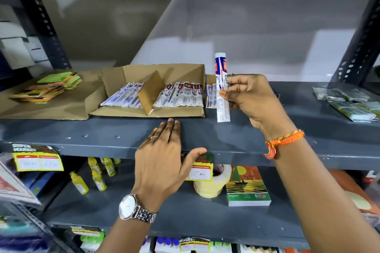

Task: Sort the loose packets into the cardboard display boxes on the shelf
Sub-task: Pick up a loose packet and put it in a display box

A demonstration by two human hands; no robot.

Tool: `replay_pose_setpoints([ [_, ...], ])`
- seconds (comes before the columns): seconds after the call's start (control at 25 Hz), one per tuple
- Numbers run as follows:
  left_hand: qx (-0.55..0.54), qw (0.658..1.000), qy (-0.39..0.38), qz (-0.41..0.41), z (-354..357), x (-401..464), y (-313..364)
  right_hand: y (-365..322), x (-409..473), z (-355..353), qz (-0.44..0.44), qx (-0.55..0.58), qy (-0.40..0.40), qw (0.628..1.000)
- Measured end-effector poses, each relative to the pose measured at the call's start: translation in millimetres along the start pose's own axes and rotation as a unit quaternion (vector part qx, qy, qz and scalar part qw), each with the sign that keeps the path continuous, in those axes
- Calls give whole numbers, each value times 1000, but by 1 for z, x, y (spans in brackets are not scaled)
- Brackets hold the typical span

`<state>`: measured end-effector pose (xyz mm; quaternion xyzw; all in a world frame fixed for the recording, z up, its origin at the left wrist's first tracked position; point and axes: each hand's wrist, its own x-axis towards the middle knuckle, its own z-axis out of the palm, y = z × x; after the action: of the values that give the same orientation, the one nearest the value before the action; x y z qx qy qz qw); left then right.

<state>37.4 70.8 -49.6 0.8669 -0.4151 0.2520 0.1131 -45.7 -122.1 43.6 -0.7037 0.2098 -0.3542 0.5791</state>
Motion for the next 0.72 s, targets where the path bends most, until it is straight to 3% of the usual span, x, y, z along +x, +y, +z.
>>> replay_pose_setpoints([
  [0.16, 6, 1000, -5, 0, 2, -2, -14, -16, 32, 45, -25, -134, -60, 989],
  [0.28, 0, 1000, 0, 2, 3, -2, -14, -28, 56, 80, -66, -357, -76, 929],
  [0.36, -1, 1000, -1, 4, 3, -3, -14, -30, 67, 99, -70, -447, -85, 888],
  [0.72, -3, 1000, 14, 1, 3, -4, -15, -19, 84, 123, -82, -563, -109, 815],
])
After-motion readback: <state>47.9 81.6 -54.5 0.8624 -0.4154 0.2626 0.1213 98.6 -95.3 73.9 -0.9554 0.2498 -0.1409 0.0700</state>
